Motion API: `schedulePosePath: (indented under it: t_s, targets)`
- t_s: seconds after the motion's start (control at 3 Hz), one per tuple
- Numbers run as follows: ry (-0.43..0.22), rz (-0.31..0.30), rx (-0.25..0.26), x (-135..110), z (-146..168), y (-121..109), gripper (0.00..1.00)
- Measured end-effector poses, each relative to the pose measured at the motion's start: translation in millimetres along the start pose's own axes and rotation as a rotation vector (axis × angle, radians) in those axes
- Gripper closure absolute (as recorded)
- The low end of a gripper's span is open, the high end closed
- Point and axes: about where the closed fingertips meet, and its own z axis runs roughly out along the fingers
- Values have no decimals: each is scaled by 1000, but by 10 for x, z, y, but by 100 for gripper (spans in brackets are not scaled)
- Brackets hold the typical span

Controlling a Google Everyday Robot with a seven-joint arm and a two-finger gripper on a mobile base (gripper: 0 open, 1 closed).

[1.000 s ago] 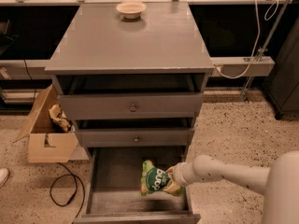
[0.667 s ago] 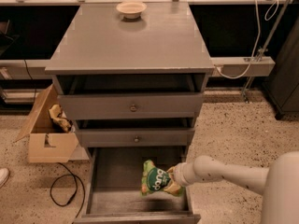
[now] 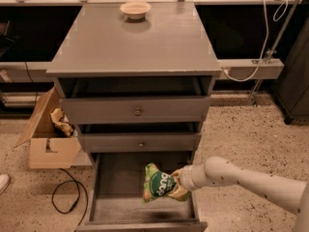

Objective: Pick green rice chip bag from bottom drawer and place on counter

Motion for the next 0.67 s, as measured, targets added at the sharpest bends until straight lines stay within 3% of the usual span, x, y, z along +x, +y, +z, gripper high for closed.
schedulePosePath:
  t_s: [0.33,0.67]
  targets:
    - [1,-53,-8,-511,-295,33,100]
    - [31,-33,-18,-1108,-677,121,100]
